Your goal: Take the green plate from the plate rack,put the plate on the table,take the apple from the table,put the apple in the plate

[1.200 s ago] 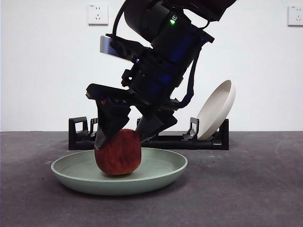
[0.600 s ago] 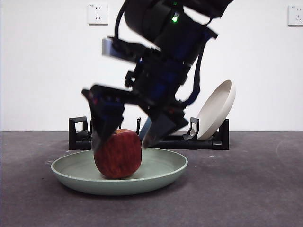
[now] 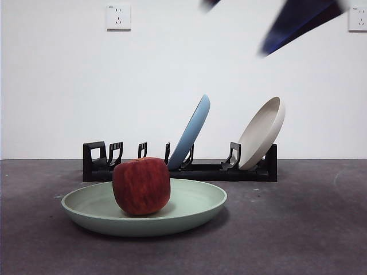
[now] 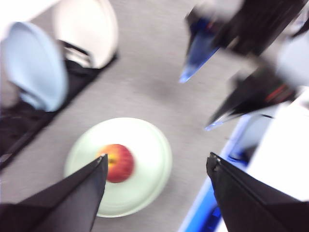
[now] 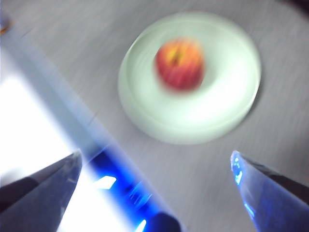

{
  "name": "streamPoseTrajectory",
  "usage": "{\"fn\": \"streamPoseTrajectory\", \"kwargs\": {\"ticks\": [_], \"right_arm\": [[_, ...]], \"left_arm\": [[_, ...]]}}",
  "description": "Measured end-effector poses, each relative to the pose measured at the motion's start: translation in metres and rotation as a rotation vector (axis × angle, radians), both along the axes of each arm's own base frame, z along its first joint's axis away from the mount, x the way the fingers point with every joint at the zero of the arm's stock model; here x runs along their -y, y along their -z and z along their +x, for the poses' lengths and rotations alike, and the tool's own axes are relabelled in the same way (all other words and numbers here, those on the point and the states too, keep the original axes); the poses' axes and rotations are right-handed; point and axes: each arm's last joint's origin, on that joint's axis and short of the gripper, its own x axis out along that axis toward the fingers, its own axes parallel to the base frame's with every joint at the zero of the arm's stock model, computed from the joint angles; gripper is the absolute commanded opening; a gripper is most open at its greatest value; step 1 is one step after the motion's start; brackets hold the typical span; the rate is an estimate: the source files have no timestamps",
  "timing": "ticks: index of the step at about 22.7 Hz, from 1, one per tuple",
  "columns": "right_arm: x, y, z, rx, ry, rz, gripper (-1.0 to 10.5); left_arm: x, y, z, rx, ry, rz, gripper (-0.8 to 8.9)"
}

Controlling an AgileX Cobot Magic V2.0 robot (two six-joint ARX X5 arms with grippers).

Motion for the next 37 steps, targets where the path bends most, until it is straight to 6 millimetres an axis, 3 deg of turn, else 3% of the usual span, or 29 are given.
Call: {"fn": "streamPoseTrajectory", "kwargs": {"ticks": [3, 7, 9, 12, 13, 37], "right_arm": [[0.033, -0.012, -0.031, -0.081, -0.039, 0.007, 5.9], [0.057, -0.018, -0.053, -0.122, -0.023, 0.003, 5.9], [0.06, -0.019, -0.056, -0.125, -0.017, 0.007, 4.5], [0.062, -0.019, -0.057, -0.13, -0.005, 0.015, 0.8], [0.062, -0.019, -0.057, -0.131, -0.003, 0.016, -0.2], [0.061, -0.019, -0.057, -0.14, 0.011, 0.019, 0.0]], "left_arm": [[0.0, 0.003, -0.003, -0.075, 0.07, 0.004, 3.46], [-0.004, 0.008, -0.006, -0.128, 0.086, 0.055, 3.39], [-0.005, 0.01, -0.006, -0.139, 0.086, 0.073, 2.51], [-0.006, 0.011, -0.007, -0.148, 0.086, 0.089, -0.27], [-0.006, 0.011, -0.007, -0.15, 0.085, 0.091, -0.06], [-0.007, 0.012, -0.007, -0.156, 0.077, 0.1, -0.03]]}}
